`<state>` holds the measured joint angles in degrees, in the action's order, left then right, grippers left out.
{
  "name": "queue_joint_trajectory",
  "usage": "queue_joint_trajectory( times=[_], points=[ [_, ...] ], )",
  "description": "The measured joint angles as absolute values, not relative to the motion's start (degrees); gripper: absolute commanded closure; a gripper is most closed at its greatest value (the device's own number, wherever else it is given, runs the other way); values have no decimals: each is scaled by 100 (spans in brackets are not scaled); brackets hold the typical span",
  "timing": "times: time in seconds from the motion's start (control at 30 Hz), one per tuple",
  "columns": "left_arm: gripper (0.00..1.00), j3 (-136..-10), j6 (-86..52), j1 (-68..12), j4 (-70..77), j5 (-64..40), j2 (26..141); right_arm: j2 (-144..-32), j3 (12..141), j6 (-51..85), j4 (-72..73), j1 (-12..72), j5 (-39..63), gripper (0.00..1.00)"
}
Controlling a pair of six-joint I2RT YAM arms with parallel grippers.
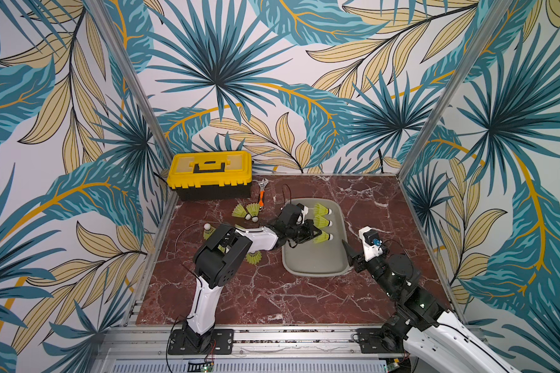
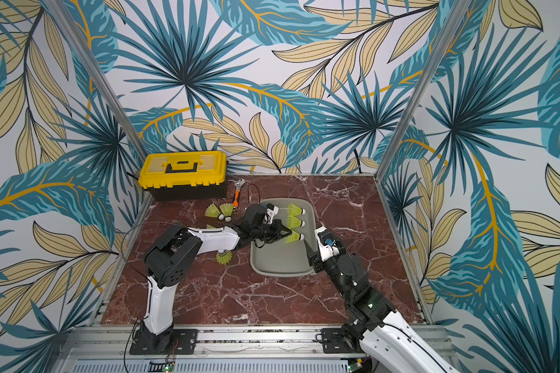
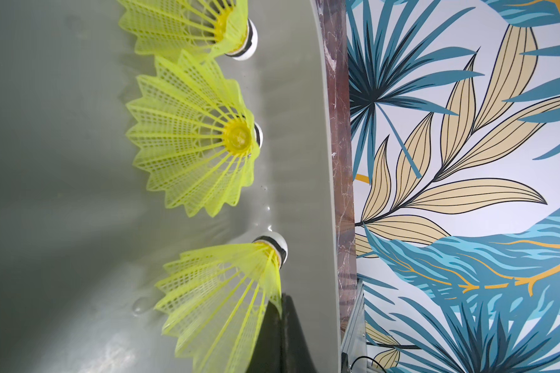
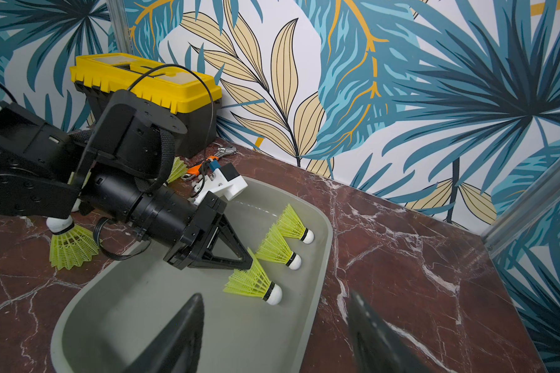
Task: Put the shuttlecocks into the storage box
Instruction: Place the shuttlecock in the storage box.
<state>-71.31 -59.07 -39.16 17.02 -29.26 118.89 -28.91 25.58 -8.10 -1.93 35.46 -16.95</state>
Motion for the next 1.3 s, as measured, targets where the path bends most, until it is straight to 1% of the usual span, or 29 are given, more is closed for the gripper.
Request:
queue_joint_trajectory(
  times=[0.67,1.3],
  points=[
    [100,-7269,-6010,-3946,1719,-2676,12114,-2882,2502,-812,-207,3546,-1761,30],
    [100,-7518,-6121,-3962,1726,-2674,12357,-2882,2499,-814,-209,3546,-1780,30]
  ],
)
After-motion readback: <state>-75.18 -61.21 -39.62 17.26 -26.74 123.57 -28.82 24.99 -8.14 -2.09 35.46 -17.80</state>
